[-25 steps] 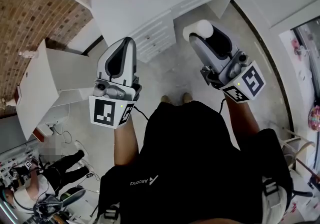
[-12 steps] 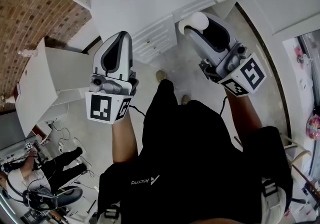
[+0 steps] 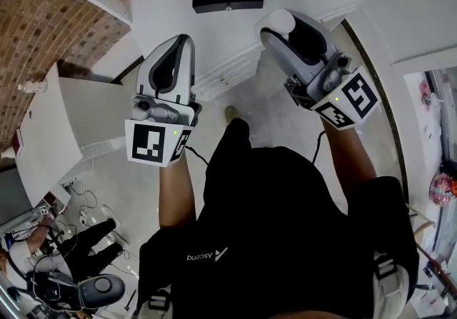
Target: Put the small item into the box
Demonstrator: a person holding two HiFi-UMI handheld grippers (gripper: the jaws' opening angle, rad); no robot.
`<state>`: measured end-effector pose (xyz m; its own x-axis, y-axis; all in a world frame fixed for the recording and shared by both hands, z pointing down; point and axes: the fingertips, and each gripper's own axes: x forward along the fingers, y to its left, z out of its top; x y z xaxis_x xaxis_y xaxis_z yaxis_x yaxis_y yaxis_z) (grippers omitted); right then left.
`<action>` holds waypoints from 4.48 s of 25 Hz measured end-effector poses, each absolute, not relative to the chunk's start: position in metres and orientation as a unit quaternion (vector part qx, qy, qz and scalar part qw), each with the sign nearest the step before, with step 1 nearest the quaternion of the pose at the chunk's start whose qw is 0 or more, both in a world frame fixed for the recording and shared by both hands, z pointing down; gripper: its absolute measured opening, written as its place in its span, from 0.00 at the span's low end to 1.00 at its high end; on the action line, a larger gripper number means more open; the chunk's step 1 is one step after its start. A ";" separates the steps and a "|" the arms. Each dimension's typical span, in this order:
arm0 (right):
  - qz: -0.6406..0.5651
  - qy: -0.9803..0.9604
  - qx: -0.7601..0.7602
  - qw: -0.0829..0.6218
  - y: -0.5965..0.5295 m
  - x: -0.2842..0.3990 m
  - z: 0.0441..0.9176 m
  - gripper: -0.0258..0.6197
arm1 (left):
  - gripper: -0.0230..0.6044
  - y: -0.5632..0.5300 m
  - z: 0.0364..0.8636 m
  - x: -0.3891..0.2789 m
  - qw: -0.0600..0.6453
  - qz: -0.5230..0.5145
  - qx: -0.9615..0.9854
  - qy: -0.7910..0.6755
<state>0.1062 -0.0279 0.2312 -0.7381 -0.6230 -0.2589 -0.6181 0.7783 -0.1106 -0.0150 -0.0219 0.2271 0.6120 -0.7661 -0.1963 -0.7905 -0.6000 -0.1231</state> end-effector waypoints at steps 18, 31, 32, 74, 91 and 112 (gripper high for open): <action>-0.028 0.932 -0.361 0.029 -0.214 0.007 0.280 0.30 | 0.03 -0.191 0.271 -0.097 0.061 0.056 -0.907 0.412; -0.111 0.918 -0.288 -0.248 -0.308 -0.033 0.419 0.30 | 0.03 -0.257 0.333 -0.101 0.022 0.022 -0.901 0.432; -0.118 0.912 -0.279 -0.275 -0.313 -0.035 0.432 0.30 | 0.03 -0.260 0.338 -0.102 0.019 0.019 -0.900 0.435; -0.181 0.820 -0.276 -0.468 -0.366 -0.055 0.558 0.37 | 0.03 -0.275 0.395 -0.122 -0.044 0.013 -0.895 0.444; -0.088 0.945 -0.292 -0.120 -0.283 -0.032 0.368 0.19 | 0.03 -0.241 0.332 -0.078 0.000 0.016 -0.912 0.409; 0.010 0.958 -0.279 0.072 -0.184 0.000 0.289 0.04 | 0.03 -0.192 0.287 -0.031 0.044 0.045 -0.920 0.386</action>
